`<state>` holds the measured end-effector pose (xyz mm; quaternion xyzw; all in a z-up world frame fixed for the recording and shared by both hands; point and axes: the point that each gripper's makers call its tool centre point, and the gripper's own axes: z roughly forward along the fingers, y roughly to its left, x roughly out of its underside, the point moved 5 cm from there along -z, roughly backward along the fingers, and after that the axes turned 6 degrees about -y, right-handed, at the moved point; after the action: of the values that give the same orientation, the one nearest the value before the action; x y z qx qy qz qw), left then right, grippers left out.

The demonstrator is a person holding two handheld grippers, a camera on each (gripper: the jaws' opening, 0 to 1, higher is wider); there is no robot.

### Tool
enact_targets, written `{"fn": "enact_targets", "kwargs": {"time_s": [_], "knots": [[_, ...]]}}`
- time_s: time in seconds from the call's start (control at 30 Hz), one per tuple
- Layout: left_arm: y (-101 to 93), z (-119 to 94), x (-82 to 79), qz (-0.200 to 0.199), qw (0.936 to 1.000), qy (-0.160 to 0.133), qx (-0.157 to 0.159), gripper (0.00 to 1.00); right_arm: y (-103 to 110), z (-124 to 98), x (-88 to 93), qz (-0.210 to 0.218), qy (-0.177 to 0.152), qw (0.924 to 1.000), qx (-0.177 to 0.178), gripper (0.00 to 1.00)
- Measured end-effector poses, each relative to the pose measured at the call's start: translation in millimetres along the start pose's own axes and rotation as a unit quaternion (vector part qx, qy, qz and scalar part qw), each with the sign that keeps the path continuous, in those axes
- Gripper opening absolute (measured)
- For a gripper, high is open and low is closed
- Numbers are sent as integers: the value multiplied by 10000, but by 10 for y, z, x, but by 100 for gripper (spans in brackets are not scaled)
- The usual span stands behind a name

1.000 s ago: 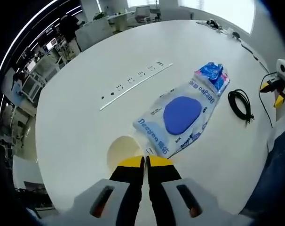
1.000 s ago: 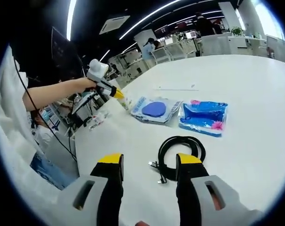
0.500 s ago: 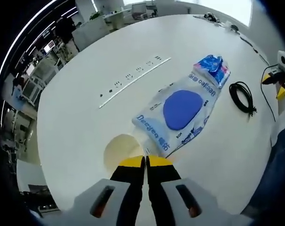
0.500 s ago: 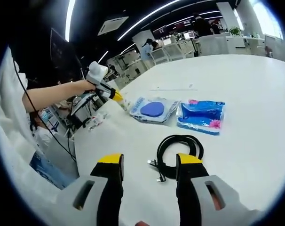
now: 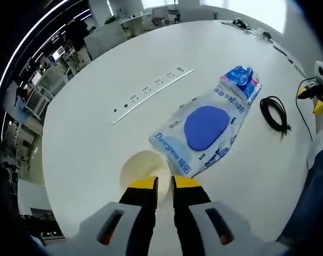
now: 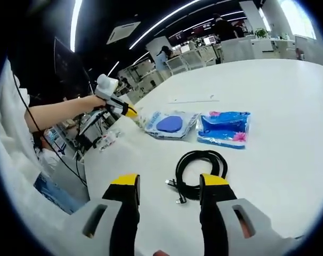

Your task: Arrange the tabletop items into an orderly group along one side of the table until the central work area is clear of visible clutter.

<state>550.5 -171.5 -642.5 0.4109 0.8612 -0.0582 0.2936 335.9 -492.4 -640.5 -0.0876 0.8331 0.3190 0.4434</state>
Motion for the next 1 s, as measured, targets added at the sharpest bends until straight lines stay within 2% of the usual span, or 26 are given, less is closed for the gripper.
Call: {"fn": "enact_targets", "kwargs": {"time_s": [0.2, 0.43, 0.73, 0.87, 1.0], "knots": [[19, -49, 36, -75, 9999, -13, -104, 19, 9, -13, 18, -28, 9, 10000, -15, 43], [35, -149, 48, -412, 9986, -154, -281, 35, 31, -39, 20, -4, -63, 10000, -17, 44], [4, -372, 27, -932, 9926, -637, -437, 55, 102, -95, 46, 49, -181, 9998, -50, 44], [-40, -507, -11, -1200, 9864, -1054, -396, 58, 151, -131, 63, 55, -225, 9997, -59, 45], [-70, -641, -30, -1396, 9795, -1385, -432, 68, 210, -171, 93, 67, -266, 9996, -80, 45]]}}
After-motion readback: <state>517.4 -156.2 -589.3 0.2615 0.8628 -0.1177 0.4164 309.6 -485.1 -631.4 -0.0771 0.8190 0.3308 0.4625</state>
